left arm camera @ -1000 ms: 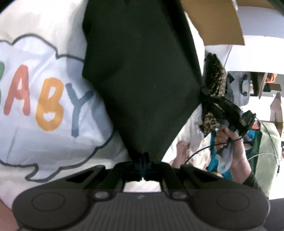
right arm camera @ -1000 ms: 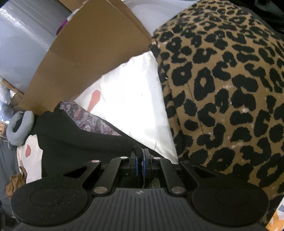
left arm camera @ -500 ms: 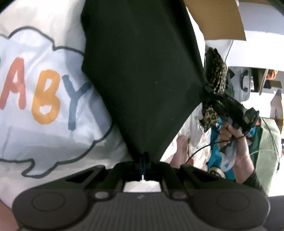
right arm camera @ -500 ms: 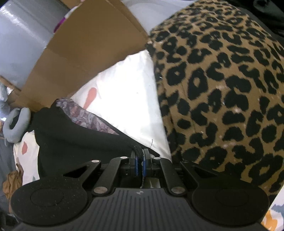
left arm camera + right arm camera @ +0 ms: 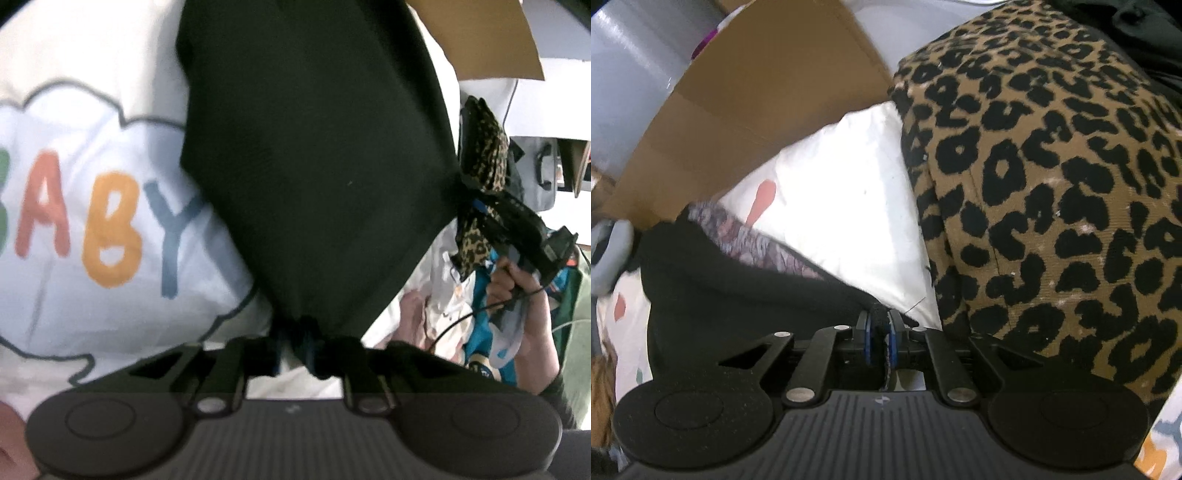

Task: Fold clothes

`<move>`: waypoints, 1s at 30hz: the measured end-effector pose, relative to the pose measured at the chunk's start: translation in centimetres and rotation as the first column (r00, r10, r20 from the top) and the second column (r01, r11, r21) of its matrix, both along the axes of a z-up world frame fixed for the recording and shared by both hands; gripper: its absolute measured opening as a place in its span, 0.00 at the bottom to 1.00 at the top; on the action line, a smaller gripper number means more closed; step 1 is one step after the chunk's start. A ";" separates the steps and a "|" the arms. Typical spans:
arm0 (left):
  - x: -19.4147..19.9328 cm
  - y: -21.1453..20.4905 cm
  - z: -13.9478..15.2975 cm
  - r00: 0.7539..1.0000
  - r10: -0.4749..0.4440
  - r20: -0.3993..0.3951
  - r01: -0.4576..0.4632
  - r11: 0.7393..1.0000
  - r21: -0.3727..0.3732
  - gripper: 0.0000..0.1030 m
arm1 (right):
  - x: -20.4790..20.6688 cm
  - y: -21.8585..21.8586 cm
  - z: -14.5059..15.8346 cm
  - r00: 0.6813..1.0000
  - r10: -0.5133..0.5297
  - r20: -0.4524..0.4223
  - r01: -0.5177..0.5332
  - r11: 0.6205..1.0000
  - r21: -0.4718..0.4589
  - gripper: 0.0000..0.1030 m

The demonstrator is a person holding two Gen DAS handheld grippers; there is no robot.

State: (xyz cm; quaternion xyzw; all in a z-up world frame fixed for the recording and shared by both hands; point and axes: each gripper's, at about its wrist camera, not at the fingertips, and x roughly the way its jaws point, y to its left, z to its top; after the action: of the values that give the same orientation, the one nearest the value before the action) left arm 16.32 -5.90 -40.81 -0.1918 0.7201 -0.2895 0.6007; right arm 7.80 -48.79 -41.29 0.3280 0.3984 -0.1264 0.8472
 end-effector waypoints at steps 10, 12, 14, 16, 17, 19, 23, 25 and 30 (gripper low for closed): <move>4.8 -0.2 5.8 0.991 -0.024 0.130 0.014 0.997 0.080 0.58 | -0.9 0.8 2.3 0.995 -0.050 0.089 0.051 0.999 -0.003 0.37; 5.8 -0.5 6.8 0.988 -0.029 0.155 0.014 0.995 0.096 0.60 | -1.0 0.9 2.3 0.993 -0.056 0.108 0.053 0.998 0.023 0.37; 7.0 -0.9 7.9 0.984 -0.049 0.169 0.029 0.993 0.114 0.60 | -0.9 1.3 2.4 0.990 -0.049 0.129 0.045 0.998 0.038 0.37; 8.0 -1.4 9.0 0.980 -0.071 0.187 0.045 0.989 0.139 0.61 | -0.7 1.8 2.6 0.989 -0.030 0.144 0.024 0.999 0.042 0.37; 8.5 -1.7 9.6 0.976 -0.084 0.201 0.053 0.987 0.152 0.61 | -0.5 2.1 2.7 0.989 -0.020 0.149 0.015 0.999 0.039 0.37; 9.6 -2.3 10.9 0.967 -0.100 0.234 0.059 0.983 0.176 0.64 | -0.5 2.7 3.0 0.988 -0.013 0.154 0.008 0.999 0.033 0.38; 11.7 -3.6 13.4 0.951 -0.099 0.292 0.037 0.977 0.211 0.68 | -0.5 3.7 3.7 0.987 -0.004 0.161 0.001 1.000 0.020 0.45; 12.6 -4.3 14.6 0.944 -0.092 0.316 0.019 0.974 0.226 0.70 | -0.6 4.2 4.0 0.986 0.001 0.165 -0.003 1.000 0.014 0.45; 13.9 -5.6 16.6 0.931 -0.067 0.359 -0.017 0.974 0.226 0.74 | 0.1 4.6 5.8 0.986 0.020 0.164 -0.024 0.999 0.023 0.45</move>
State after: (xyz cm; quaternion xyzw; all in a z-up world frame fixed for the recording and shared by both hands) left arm 30.20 -11.49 -24.19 -0.0560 0.6267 -0.2443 0.7379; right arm 7.92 -44.14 -35.51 0.3435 0.3327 -0.0845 0.8742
